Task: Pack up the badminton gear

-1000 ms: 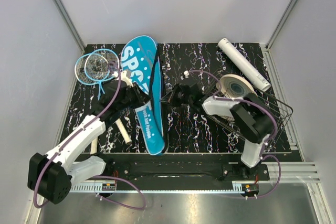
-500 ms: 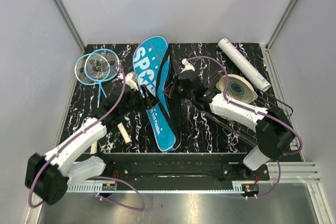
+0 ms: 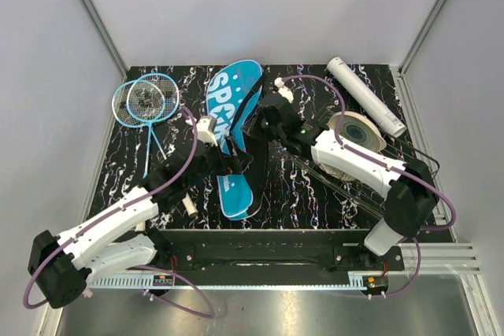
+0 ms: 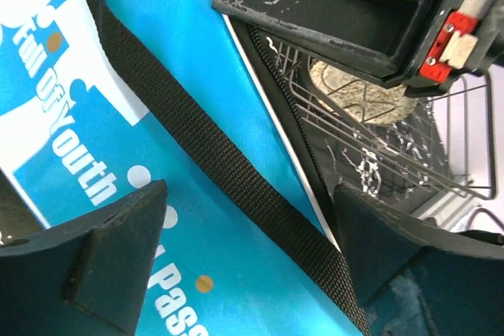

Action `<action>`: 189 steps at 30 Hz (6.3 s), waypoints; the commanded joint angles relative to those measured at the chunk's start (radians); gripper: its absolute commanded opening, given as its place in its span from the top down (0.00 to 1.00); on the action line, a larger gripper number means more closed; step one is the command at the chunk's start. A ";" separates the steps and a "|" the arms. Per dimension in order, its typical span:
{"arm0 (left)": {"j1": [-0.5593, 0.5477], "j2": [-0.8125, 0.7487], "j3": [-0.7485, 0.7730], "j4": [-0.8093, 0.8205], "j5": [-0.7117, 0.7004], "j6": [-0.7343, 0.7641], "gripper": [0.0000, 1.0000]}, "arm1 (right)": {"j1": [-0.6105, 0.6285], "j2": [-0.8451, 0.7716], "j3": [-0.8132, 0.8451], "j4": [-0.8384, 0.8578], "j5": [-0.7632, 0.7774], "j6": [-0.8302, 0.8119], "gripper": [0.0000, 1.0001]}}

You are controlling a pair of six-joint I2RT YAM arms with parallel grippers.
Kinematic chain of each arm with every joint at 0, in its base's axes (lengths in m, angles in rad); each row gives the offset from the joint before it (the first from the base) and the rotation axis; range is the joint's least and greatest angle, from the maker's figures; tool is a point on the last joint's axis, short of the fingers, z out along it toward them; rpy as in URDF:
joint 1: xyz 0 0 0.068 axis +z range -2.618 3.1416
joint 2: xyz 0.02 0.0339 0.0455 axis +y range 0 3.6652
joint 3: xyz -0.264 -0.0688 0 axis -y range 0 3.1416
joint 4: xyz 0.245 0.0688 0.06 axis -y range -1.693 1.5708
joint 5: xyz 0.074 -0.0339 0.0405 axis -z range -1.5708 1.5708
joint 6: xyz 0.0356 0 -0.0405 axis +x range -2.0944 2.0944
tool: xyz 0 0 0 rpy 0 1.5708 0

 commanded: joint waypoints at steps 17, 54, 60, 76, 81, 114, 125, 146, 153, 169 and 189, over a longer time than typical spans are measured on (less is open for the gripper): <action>-0.069 0.144 0.010 0.057 -0.333 -0.013 0.79 | 0.097 -0.076 0.028 -0.059 0.213 0.088 1.00; 0.111 -0.051 -0.175 0.258 0.020 -0.320 1.00 | -0.368 0.177 0.066 0.053 -0.445 -0.333 0.37; 0.120 -0.046 -0.267 0.350 0.005 -0.335 1.00 | -0.335 0.134 0.147 -0.043 -0.331 -0.429 0.85; 0.122 0.181 -0.053 0.039 0.038 -0.088 0.36 | -0.153 0.209 0.404 -0.338 0.224 -0.566 1.00; 0.143 0.187 0.035 -0.056 0.043 0.014 0.27 | -0.154 0.218 0.390 -0.287 0.128 -0.691 1.00; 0.189 0.725 0.569 -0.058 0.170 0.082 1.00 | -0.269 0.229 0.244 -0.119 -0.038 -0.580 0.48; 0.189 0.721 0.549 -0.039 0.187 0.085 1.00 | -0.275 0.304 0.347 -0.102 0.043 -0.636 0.61; 0.297 0.834 0.701 -0.188 0.207 0.150 1.00 | -0.403 0.177 0.152 0.024 0.089 -0.425 1.00; 0.304 0.854 0.763 -0.208 0.288 0.159 0.79 | -0.425 0.162 0.122 0.072 -0.038 -0.388 1.00; 0.684 0.331 0.380 -0.535 -0.064 0.179 0.31 | -0.397 0.249 0.246 -0.037 -0.009 -0.400 1.00; 0.961 0.825 0.464 -0.434 -0.192 0.473 0.53 | -0.374 0.217 0.212 0.029 -0.228 -0.469 1.00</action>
